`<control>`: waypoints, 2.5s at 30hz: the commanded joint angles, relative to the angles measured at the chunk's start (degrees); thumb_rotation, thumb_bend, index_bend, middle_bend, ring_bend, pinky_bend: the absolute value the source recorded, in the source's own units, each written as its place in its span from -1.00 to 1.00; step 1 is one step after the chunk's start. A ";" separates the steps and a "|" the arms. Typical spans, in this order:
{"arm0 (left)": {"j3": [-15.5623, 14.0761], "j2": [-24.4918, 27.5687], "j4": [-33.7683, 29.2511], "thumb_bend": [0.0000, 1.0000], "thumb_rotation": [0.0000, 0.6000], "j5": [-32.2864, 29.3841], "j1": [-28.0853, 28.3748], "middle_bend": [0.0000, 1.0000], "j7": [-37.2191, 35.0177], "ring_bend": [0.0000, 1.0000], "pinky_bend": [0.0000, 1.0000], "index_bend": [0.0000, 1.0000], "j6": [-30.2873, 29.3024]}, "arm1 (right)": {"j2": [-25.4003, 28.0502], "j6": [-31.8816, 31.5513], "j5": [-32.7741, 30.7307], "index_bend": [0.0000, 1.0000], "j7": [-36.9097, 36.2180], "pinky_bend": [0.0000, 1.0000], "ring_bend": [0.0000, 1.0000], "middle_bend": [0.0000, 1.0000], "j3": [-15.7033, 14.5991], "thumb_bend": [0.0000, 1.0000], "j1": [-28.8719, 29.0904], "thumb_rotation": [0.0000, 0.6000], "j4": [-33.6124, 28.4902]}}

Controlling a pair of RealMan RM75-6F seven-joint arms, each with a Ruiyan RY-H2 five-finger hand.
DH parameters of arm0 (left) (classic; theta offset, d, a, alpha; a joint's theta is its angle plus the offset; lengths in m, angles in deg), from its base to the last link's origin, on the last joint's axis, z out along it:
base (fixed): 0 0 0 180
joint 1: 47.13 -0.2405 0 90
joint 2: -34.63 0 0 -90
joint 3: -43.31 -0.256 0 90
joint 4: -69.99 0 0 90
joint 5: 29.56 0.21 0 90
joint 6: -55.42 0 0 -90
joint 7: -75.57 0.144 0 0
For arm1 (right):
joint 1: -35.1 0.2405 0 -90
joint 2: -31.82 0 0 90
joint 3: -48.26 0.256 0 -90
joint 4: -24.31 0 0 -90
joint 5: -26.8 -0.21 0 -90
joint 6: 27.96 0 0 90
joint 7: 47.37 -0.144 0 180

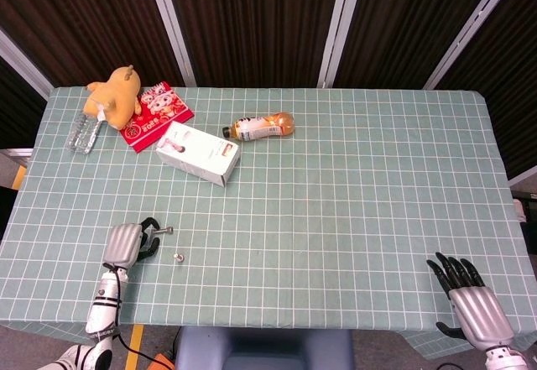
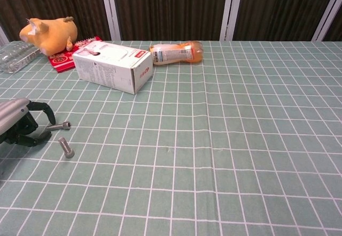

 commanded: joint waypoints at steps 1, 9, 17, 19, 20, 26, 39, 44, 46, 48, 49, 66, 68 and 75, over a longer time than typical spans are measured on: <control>0.19 -0.37 0.75 -0.18 1.00 -0.34 0.32 1.00 0.05 1.00 1.00 -0.05 0.55 | -0.09 0.09 -0.17 -1.00 0.13 -1.00 -1.00 -1.00 0.08 -0.69 0.02 1.00 0.04; 0.42 -1.05 1.95 -0.18 1.00 -1.03 0.75 1.00 -0.02 1.00 1.00 -0.01 1.52 | -0.14 0.22 -0.57 -1.00 0.19 -1.00 -1.00 -1.00 0.31 -0.69 0.09 1.00 0.09; 0.11 -1.19 2.60 -0.18 1.00 -1.03 1.00 1.00 0.04 1.00 1.00 0.02 2.13 | -0.17 0.26 -0.79 -1.00 0.34 -1.00 -1.00 -1.00 0.40 -0.69 0.08 1.00 0.06; 0.13 -1.16 2.53 -0.18 1.00 -0.99 1.00 1.00 0.04 1.00 1.00 0.03 1.96 | -0.24 0.30 -0.73 -1.00 0.37 -1.00 -1.00 -1.00 0.38 -0.69 0.10 1.00 0.10; 0.18 -1.09 2.43 -0.18 1.00 -0.96 1.00 1.00 -0.01 1.00 1.00 0.03 1.79 | -0.28 0.28 -0.72 -1.00 0.41 -1.00 -1.00 -1.00 0.39 -0.69 0.09 1.00 0.14; -0.10 -0.17 1.16 -0.18 1.00 -0.10 0.92 1.00 -0.13 1.00 1.00 0.04 0.59 | -0.37 0.41 -0.80 -1.00 0.55 -1.00 -1.00 -1.00 0.39 -0.69 0.12 1.00 0.14; -0.14 1.85 -3.06 -0.18 1.00 1.14 1.05 1.00 1.90 1.00 1.00 0.04 -1.71 | -0.25 0.93 -0.89 -1.00 0.69 -1.00 -1.00 -1.00 0.30 -0.69 0.34 1.00 0.16; -0.39 2.72 -5.68 -0.18 1.00 1.85 1.41 1.00 4.64 1.00 1.00 0.04 -2.33 | -0.19 1.03 -0.80 -1.00 0.69 -1.00 -1.00 -1.00 0.22 -0.69 0.38 1.00 0.12; -0.31 2.97 -6.72 -0.18 1.00 1.93 1.64 1.00 5.62 1.00 1.00 0.04 -2.40 | -0.11 0.97 -0.75 -1.00 0.60 -1.00 -1.00 -1.00 0.20 -0.69 0.36 1.00 0.09; -0.18 3.16 -7.46 -0.18 1.00 1.85 1.79 1.00 6.35 1.00 1.00 0.04 -2.41 | -0.04 0.88 -0.65 -1.00 0.50 -1.00 -1.00 -1.00 0.17 -0.69 0.34 1.00 0.06; -0.13 3.26 -7.87 -0.18 1.00 1.79 1.86 1.00 6.77 1.00 1.00 0.03 -2.39 | -0.01 0.87 -0.62 -1.00 0.45 -1.00 -1.00 -1.00 0.15 -0.69 0.33 1.00 0.07; -0.12 4.04 -9.65 -0.18 1.00 0.94 2.36 1.00 8.96 1.00 1.00 0.03 -1.60 | 0.02 0.92 -0.80 -1.00 0.46 -1.00 -1.00 -1.00 0.21 -0.69 0.35 1.00 0.02; -0.29 4.19 -9.82 -0.18 1.00 1.07 2.33 1.00 9.00 1.00 1.00 -0.01 -1.66 | -0.02 0.99 -0.85 -1.00 0.53 -1.00 -1.00 -1.00 0.20 -0.69 0.36 1.00 0.02; -0.85 5.02 -10.89 -0.19 1.00 1.81 2.17 1.00 8.88 1.00 1.00 -0.24 -2.25 | -0.06 0.83 -0.81 -1.00 0.60 -1.00 -1.00 -1.00 0.22 -0.69 0.30 1.00 -0.01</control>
